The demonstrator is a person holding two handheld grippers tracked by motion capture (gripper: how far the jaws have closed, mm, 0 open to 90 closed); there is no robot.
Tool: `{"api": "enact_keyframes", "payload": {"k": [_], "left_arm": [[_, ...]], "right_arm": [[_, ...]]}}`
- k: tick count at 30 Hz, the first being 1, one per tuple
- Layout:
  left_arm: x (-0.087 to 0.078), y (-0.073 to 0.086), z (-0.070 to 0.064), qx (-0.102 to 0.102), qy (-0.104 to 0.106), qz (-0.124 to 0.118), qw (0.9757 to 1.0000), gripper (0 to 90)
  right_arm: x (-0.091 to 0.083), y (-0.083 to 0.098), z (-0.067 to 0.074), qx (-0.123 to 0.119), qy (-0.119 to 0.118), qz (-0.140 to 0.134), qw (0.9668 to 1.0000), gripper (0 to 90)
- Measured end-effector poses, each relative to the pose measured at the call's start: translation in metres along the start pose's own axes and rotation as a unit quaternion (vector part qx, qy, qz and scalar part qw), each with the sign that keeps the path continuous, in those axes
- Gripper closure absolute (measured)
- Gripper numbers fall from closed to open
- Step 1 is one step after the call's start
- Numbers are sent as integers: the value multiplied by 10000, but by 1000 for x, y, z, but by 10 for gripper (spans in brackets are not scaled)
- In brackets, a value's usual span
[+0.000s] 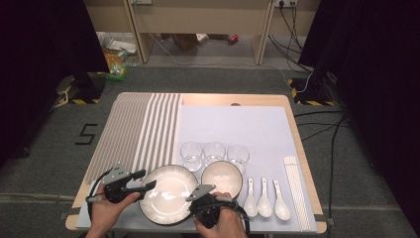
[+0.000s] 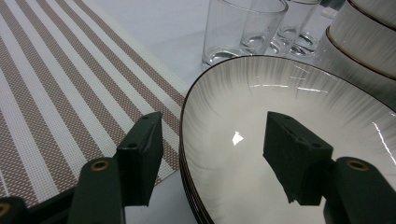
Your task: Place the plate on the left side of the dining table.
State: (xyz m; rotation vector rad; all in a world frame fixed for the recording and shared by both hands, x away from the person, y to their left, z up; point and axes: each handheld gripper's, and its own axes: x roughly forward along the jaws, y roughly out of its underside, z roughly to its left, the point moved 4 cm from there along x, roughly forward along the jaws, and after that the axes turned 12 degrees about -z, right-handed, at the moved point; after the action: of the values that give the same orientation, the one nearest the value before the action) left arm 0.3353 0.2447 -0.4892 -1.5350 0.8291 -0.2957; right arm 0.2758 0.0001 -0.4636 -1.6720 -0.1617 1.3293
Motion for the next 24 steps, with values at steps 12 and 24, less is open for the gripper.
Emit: {"api": "enact_keyframes", "payload": {"k": [12, 24], "left_arm": [[-1, 1, 0, -81, 40, 148, 9999, 447], [-1, 3, 2, -240, -78, 267, 9993, 455]], "right_arm": [[2, -1, -2, 48, 29, -49, 10000, 886], [5, -2, -4, 113, 84, -132, 9998, 882]]}}
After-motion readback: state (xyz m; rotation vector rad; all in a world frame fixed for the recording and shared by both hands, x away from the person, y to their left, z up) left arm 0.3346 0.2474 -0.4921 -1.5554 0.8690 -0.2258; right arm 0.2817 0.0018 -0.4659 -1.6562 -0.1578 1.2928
